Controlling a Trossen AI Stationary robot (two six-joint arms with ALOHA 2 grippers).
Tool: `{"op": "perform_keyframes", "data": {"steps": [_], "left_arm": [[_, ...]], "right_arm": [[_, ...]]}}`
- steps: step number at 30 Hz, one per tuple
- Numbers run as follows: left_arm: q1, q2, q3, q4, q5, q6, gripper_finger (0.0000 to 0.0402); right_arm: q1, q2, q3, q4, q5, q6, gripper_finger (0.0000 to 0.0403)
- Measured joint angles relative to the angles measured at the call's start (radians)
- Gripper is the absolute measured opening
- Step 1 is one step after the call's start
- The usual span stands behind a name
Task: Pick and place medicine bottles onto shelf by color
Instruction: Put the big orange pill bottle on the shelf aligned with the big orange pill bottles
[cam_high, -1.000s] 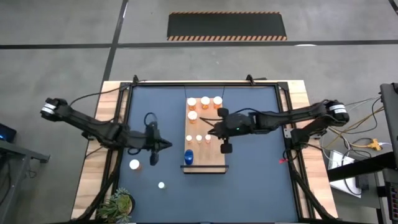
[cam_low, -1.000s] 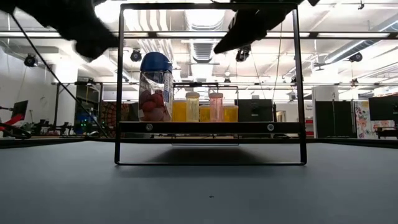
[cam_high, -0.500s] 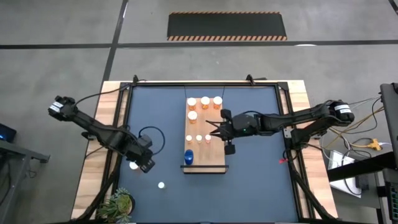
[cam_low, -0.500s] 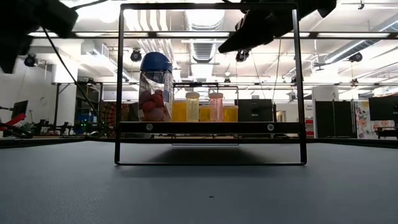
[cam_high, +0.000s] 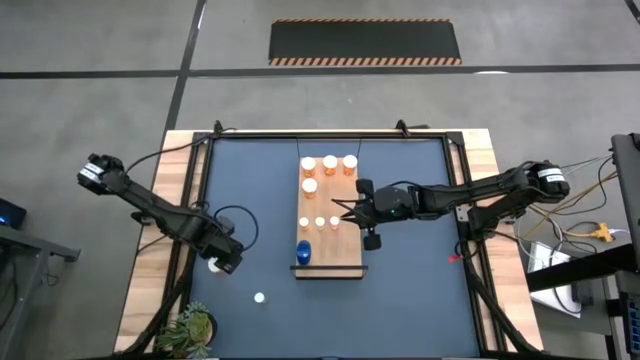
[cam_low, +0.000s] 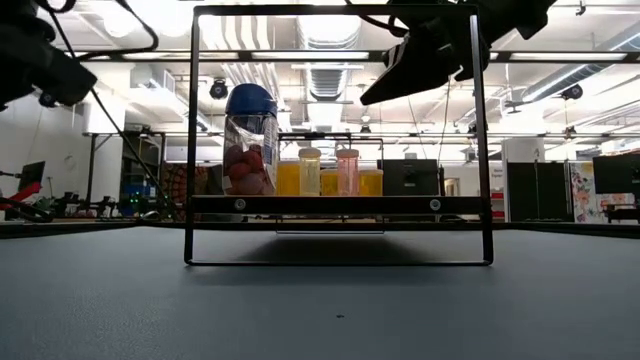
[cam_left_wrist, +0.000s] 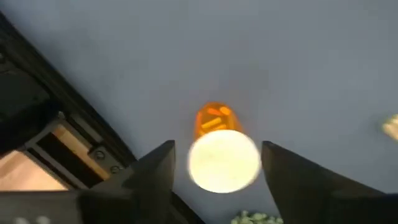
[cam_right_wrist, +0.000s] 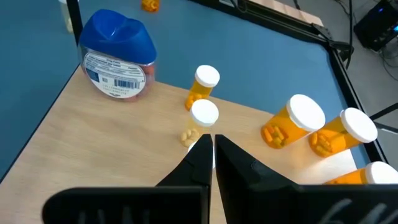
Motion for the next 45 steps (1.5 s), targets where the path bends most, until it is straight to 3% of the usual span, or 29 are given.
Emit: {"op": "perform_keyframes", "data": {"steps": [7,18,25,45], "left_arm": [[-0.008,0.000,-0.012,-0.006,0.024,-0.022,0.0261],[-0.048,0.000,-0.029,0.008,0.024,-0.082,0.0263],[-0.051,-0.002,-0.076,0.127,0.024,-0.089,0.0263],[-0.052,0.002,-0.049,0.072,0.027,-0.074,0.0263]], "right_arm": [[0.000,0.000,0.000,0.000,0.000,-0.006,0.0008],[0.000,0.000,0.000,0.000,-0.001,-0.006,0.0008],[0.000,0.000,0.000,0.000,-0.002,0.000,0.0009],[0.000,0.000,0.000,0.000,-0.002,0.009,0.0009]]}}
